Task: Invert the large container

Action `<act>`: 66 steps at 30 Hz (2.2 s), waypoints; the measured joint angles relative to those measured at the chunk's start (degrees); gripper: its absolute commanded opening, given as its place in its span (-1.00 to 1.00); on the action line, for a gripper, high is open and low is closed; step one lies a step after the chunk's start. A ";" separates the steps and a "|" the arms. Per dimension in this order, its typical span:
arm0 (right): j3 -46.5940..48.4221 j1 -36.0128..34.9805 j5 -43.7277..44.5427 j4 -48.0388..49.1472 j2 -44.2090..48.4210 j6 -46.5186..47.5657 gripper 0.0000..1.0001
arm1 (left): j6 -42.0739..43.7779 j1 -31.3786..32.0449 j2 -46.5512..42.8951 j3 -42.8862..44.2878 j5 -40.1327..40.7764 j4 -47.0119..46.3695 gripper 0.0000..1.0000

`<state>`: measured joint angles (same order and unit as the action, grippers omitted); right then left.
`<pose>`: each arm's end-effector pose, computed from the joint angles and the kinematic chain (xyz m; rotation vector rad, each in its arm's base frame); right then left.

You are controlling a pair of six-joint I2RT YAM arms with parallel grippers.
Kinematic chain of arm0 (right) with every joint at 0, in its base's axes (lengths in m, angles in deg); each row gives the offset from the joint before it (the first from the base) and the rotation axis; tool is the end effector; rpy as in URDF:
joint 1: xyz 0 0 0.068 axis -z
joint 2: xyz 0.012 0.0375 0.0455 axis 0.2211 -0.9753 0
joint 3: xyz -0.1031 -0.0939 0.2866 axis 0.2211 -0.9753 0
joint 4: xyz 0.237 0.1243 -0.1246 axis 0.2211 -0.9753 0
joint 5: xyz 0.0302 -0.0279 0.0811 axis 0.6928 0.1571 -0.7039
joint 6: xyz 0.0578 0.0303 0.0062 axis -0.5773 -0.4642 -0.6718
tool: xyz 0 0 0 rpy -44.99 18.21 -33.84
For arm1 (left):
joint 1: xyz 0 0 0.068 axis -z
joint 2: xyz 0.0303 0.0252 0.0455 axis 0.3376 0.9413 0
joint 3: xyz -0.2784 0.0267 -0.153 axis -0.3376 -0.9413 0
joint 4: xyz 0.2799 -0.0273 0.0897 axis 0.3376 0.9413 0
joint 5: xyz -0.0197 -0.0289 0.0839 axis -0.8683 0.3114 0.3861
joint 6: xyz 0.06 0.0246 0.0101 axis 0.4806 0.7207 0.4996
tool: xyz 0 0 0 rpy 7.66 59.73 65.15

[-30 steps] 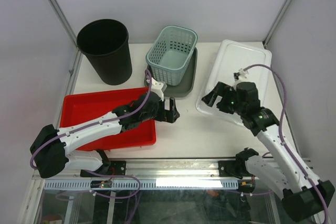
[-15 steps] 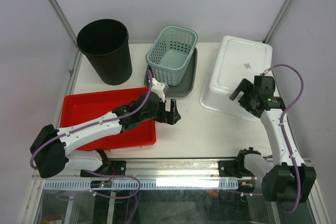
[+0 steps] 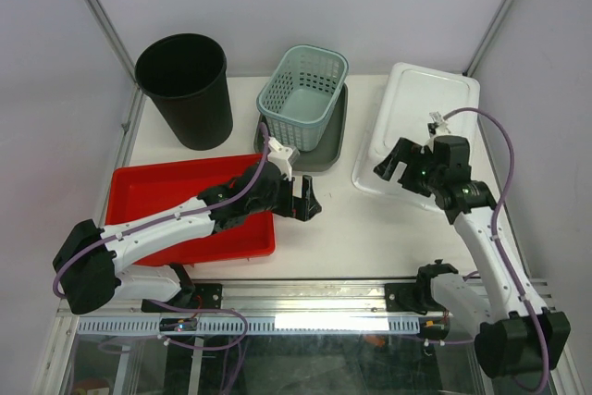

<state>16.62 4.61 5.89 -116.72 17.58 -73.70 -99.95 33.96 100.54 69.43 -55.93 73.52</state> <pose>0.1970 0.0401 0.3172 0.2397 2.2530 0.5843 0.1779 -0.2401 0.2677 0.4285 2.3022 -0.7687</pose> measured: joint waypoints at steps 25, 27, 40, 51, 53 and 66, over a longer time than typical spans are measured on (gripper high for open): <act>0.13 19.65 11.47 2.80 -4.11 3.72 0.17 | -0.22 0.00 -7.76 -2.03 -0.22 -1.51 0.98; 0.13 19.93 14.84 2.78 -2.60 2.56 -0.13 | -0.17 0.00 -7.74 -2.03 -0.26 -1.51 0.98; 1.18 17.40 0.90 3.30 -2.82 -2.54 -0.03 | -0.28 0.00 -7.76 -2.03 0.42 -1.60 0.98; 13.84 -13.29 10.32 5.68 -19.32 -5.62 -0.24 | -2.49 0.00 -9.09 -2.21 5.31 -1.81 0.98; 15.98 -13.46 12.68 5.86 -24.37 -6.38 -0.37 | -3.08 0.00 -9.40 -2.67 5.53 -1.86 0.98; 23.65 -12.44 26.18 -2.12 -38.29 -5.14 -0.66 | -3.28 0.00 -9.53 -3.02 5.40 -1.75 0.98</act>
<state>40.27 -7.83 32.07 -118.84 -20.71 -78.83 -103.23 33.96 91.01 66.41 -50.53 71.77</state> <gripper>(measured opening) 0.176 0.990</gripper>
